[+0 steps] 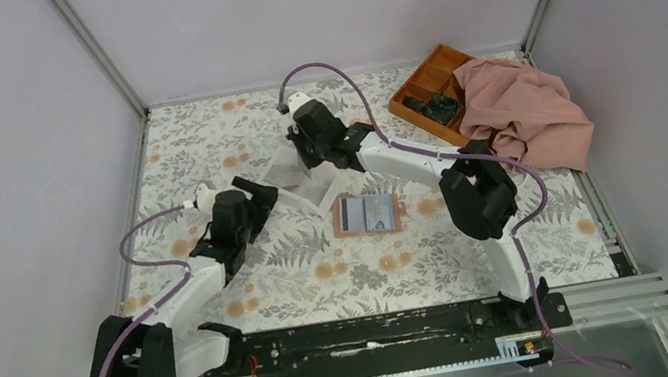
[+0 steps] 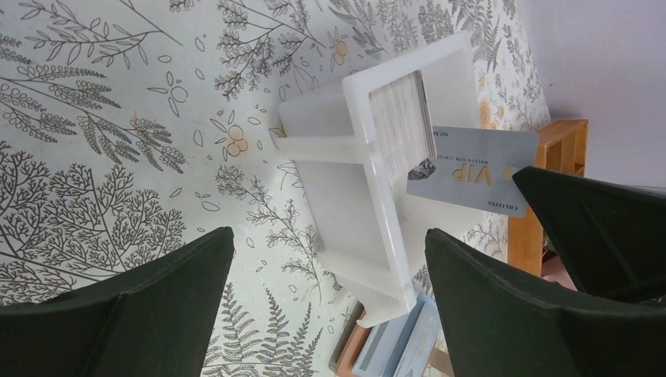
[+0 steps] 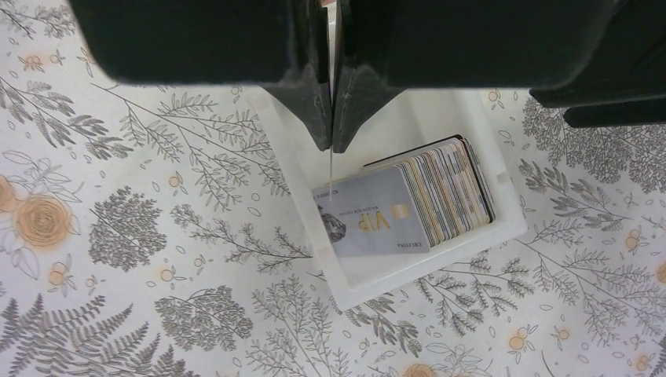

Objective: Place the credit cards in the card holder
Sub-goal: Pick up the credit card from the storage box.

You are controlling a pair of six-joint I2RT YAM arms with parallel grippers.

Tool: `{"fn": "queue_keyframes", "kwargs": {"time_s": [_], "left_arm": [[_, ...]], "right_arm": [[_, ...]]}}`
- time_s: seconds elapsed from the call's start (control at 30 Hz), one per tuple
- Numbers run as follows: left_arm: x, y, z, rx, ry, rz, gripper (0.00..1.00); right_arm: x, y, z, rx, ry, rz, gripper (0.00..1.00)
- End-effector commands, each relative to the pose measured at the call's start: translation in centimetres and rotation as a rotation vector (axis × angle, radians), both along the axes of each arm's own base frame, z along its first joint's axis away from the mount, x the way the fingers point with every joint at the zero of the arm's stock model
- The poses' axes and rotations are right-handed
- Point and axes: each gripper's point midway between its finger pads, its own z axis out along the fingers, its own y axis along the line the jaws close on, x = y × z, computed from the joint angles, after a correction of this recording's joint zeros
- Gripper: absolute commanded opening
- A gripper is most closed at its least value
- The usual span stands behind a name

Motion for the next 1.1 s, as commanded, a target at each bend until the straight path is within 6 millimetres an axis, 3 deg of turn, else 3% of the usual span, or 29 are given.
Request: {"fn": "queue_keyframes", "kwargs": {"time_s": [0.0,0.1,0.27,0.37,0.53,0.67,0.9,1.07], "left_arm": [[-0.3,-0.1,0.6,0.056,-0.026,-0.065,1.0],[-0.8,-0.7,1.2,0.072,-0.055,-0.112,1.0],[-1.9,-2.5,2.7,0.1,-0.149,-0.217,1.0],[-2.5,-4.3,3.9,0.106,-0.213,-0.308,1.0],[-4.5,-8.9,6.1,0.054,-0.373,-0.535,1.0],[-6.7,-12.3,6.6,0.061,-0.458,-0.718,0.99],[-10.0,-15.9,7.8,0.029,-0.568,-0.969,0.96],[-10.9,-17.2,7.3,0.04,-0.567,-1.071,0.96]], "right_arm": [[0.5,0.0,6.5,0.092,-0.142,-0.039,0.0],[-0.6,-1.1,8.6,0.135,-0.154,-0.06,0.0],[-3.8,-3.9,10.4,0.177,-0.136,-0.074,0.0],[-6.5,-6.0,10.4,0.199,-0.09,-0.082,0.0],[-11.7,-9.2,9.6,0.284,0.0,-0.088,0.0],[-15.7,-11.5,9.0,0.371,0.05,-0.08,0.0],[-20.4,-13.6,7.2,0.451,0.143,-0.047,0.0],[-22.6,-13.9,5.8,0.512,0.202,-0.012,0.0]]}}
